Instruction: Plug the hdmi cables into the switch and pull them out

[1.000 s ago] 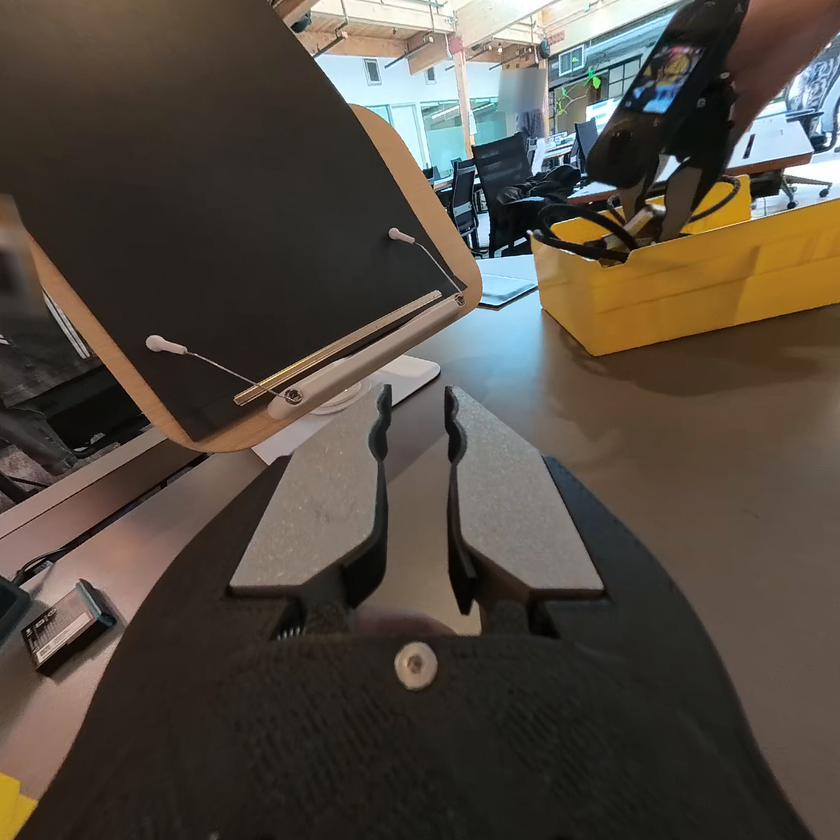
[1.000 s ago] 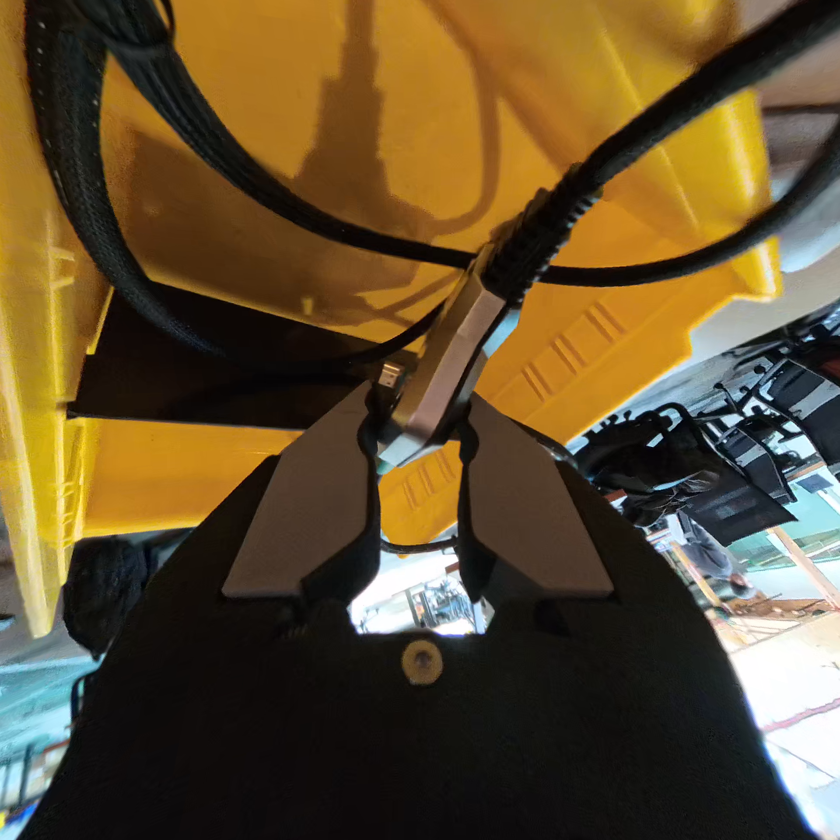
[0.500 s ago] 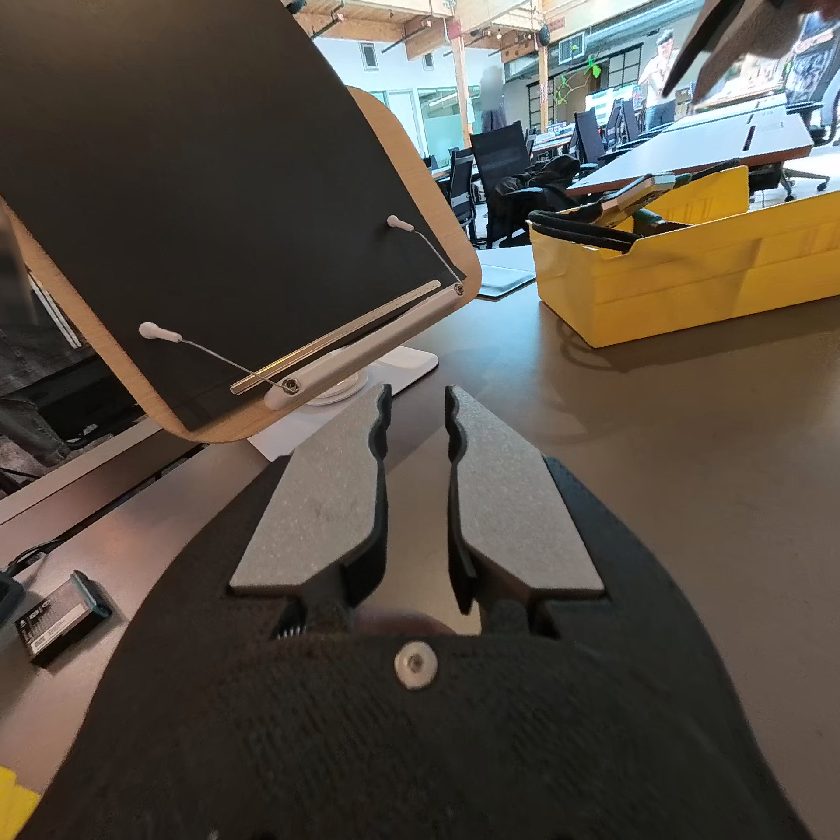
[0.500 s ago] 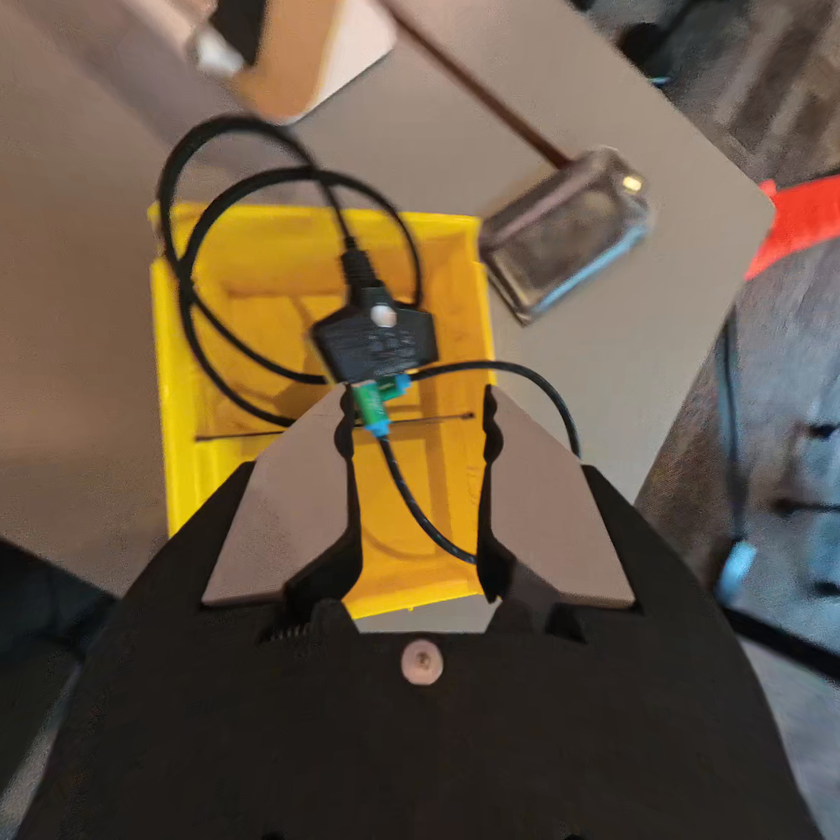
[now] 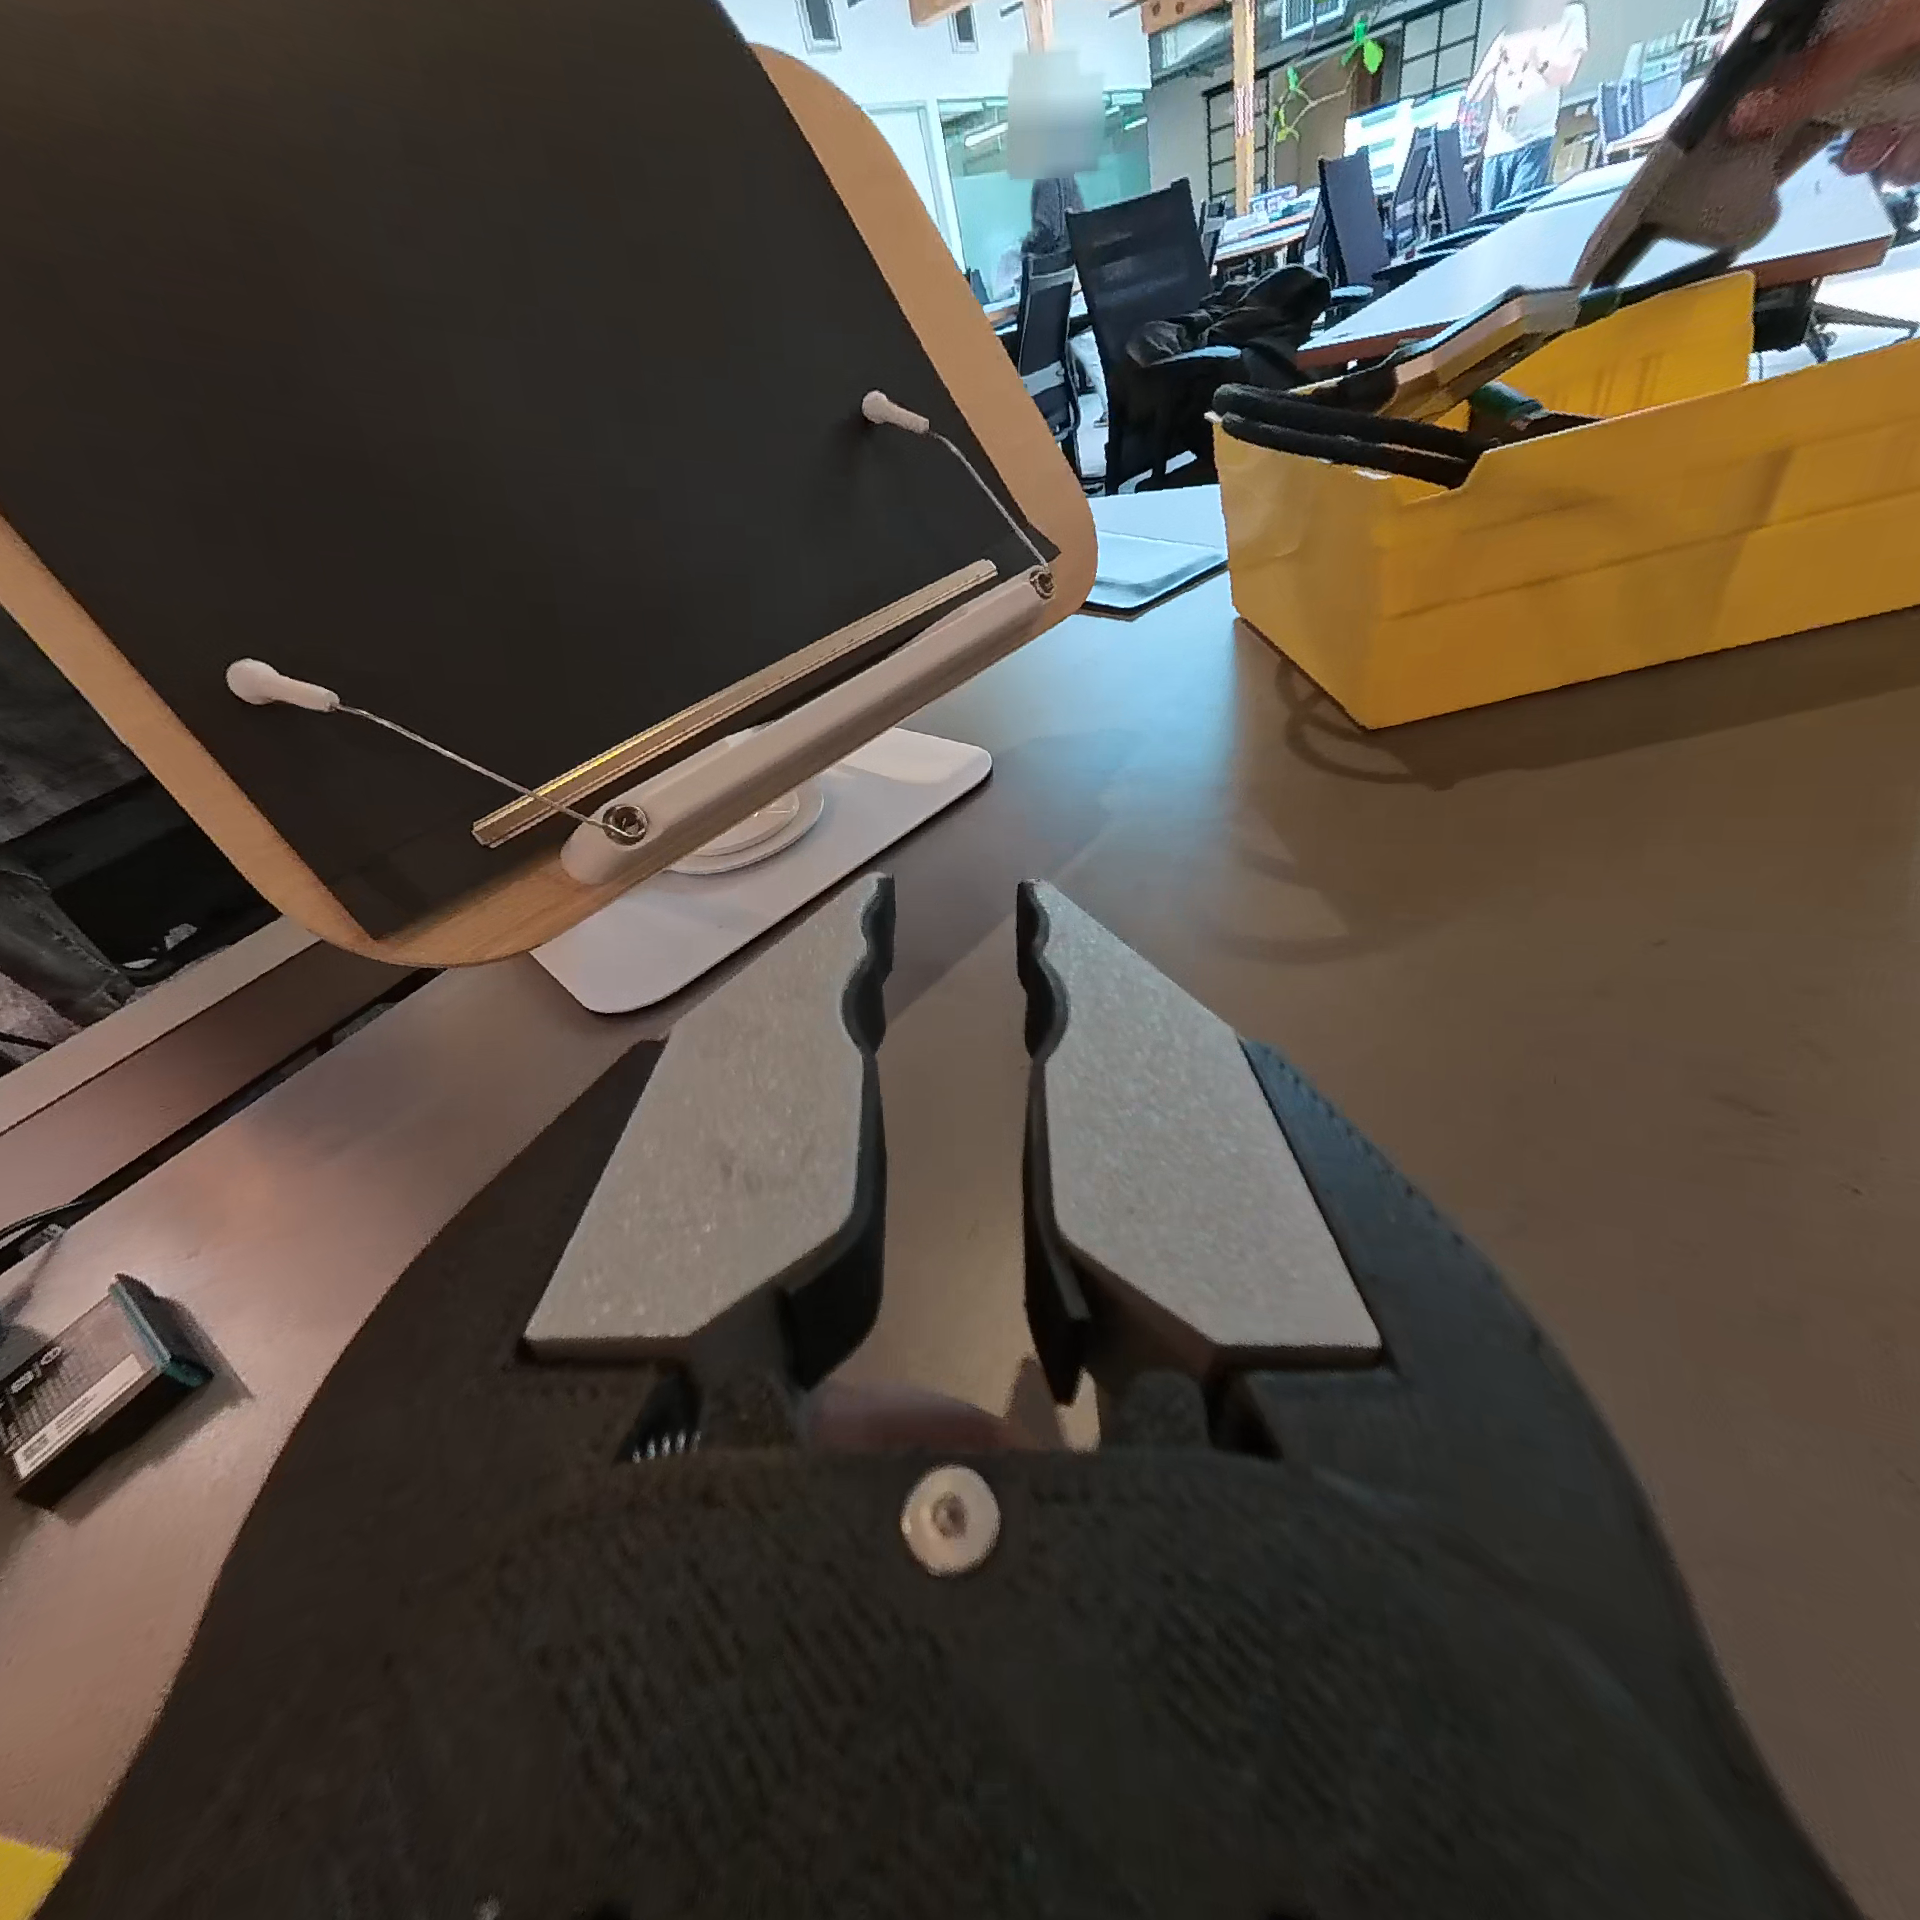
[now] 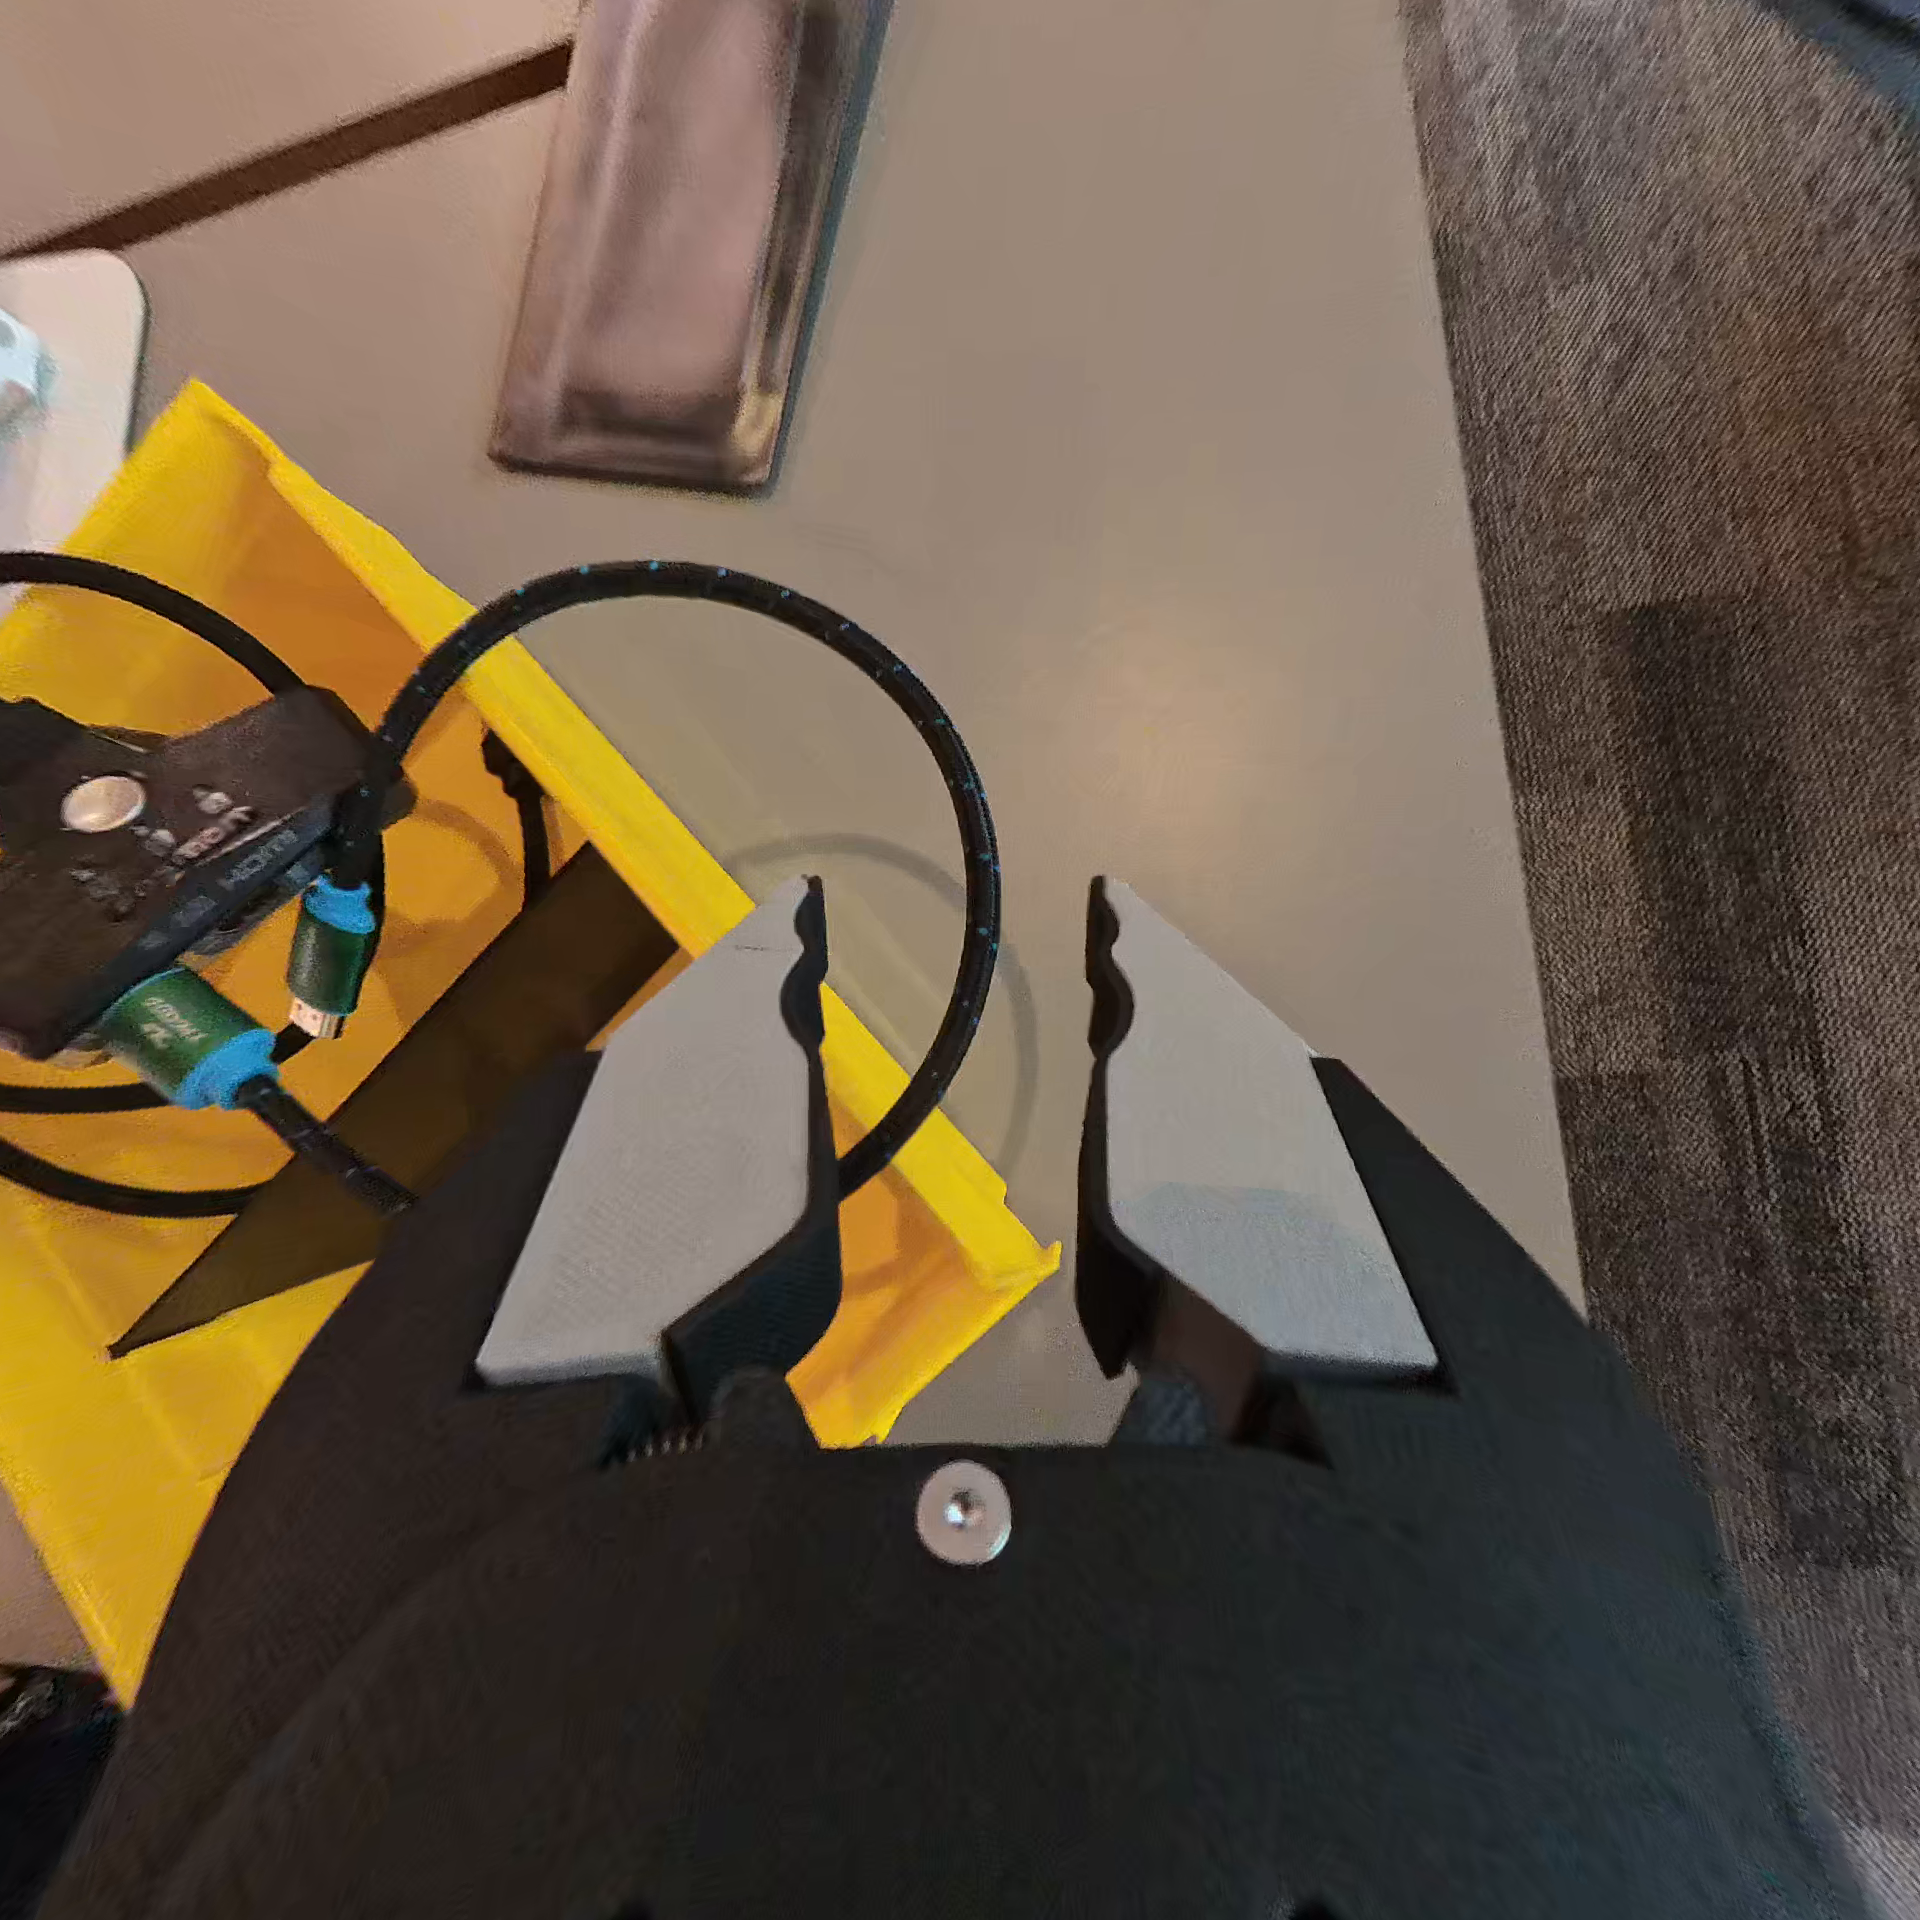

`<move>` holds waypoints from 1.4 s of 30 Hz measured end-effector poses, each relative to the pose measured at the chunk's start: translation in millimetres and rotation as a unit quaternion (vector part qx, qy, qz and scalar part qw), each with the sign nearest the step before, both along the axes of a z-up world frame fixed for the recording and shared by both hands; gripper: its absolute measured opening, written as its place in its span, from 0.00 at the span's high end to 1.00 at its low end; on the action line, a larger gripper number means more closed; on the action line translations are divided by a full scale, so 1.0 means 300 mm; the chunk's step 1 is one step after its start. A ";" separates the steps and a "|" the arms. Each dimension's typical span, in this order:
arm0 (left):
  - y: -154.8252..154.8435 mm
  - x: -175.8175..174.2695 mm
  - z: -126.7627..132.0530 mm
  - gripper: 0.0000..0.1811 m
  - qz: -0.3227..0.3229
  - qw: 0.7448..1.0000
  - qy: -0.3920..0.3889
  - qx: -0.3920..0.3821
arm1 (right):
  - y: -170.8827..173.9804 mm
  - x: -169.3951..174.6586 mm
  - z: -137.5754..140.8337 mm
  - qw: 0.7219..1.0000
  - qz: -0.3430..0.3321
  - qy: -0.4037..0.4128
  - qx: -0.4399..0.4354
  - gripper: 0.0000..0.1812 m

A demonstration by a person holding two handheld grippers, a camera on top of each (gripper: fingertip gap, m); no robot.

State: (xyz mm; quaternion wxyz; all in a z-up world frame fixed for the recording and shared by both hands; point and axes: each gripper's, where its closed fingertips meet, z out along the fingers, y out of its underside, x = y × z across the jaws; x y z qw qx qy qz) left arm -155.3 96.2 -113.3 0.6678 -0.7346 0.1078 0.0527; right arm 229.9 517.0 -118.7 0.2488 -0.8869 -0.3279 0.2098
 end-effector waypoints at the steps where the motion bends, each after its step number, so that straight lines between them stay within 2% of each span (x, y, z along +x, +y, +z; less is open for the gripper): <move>1: 0.001 -0.001 -0.003 0.88 0.000 1.000 0.000 -0.001 | 0.002 -0.005 -0.012 1.000 0.003 -0.008 -0.002 0.76; 4: 0.002 -0.002 -0.008 0.88 0.001 1.000 0.002 -0.004 | -0.010 -0.014 -0.032 0.999 0.024 -0.033 0.001 0.98; 7: -0.001 -0.004 -0.003 0.89 0.003 1.000 0.001 -0.001 | 0.007 -0.015 0.028 0.998 0.014 -0.024 0.050 0.98; 11: 0.000 -0.002 0.000 0.89 0.001 1.000 -0.001 0.001 | 0.017 -0.036 0.238 0.985 0.000 0.084 0.154 0.98; 15: -0.001 0.010 0.005 0.89 -0.003 1.000 0.002 0.003 | -0.062 -0.086 0.496 0.931 0.072 0.167 0.315 0.98; 18: -0.002 0.010 0.010 0.89 -0.002 1.000 0.004 0.006 | -0.172 -0.153 0.584 0.897 0.160 0.131 0.390 0.98; 21: -0.004 0.005 0.014 0.89 0.001 1.000 0.002 0.008 | -0.234 -0.206 0.592 0.882 0.213 0.034 0.419 0.98; 22: -0.004 0.003 0.014 0.89 0.002 1.000 0.002 0.009 | -0.248 -0.219 0.605 0.870 0.224 0.006 0.440 0.98; 24: -0.005 0.002 0.015 0.89 0.002 1.000 0.002 0.008 | -0.225 -0.208 0.657 0.855 0.181 -0.037 0.485 0.98; 26: -0.005 0.002 0.016 0.89 0.002 1.000 0.001 0.009 | -0.158 -0.148 0.699 0.876 0.074 -0.053 0.473 0.98; 28: -0.004 0.005 0.015 0.89 0.000 1.000 0.001 0.009 | -0.146 -0.119 0.739 0.889 0.007 0.002 0.459 0.99; 30: -0.004 0.007 0.015 0.89 -0.001 1.000 0.003 0.008 | -0.168 -0.112 0.773 0.879 -0.021 0.042 0.475 0.98; 31: -0.004 0.009 0.016 0.89 -0.001 1.000 0.004 0.009 | -0.184 -0.111 0.784 0.865 -0.023 0.037 0.499 0.98; 32: -0.004 0.010 0.015 0.89 -0.002 1.000 0.003 0.009 | -0.219 -0.134 0.795 0.842 0.004 0.030 0.539 0.98; 33: -0.003 0.011 0.015 0.89 -0.002 1.000 0.003 0.008 | -0.272 -0.180 0.795 0.812 0.059 0.020 0.580 0.98; 35: -0.002 0.013 0.013 0.89 -0.004 1.000 0.003 0.008 | -0.355 -0.258 0.726 0.764 0.171 -0.043 0.621 0.98; 38: 0.001 0.017 0.005 0.89 -0.005 1.000 0.005 0.004 | -0.410 -0.304 0.559 0.725 0.296 -0.179 0.596 0.98; 42: 0.004 0.020 0.002 0.89 -0.005 1.000 0.008 0.002 | -0.466 -0.309 0.402 0.668 0.411 -0.304 0.541 0.96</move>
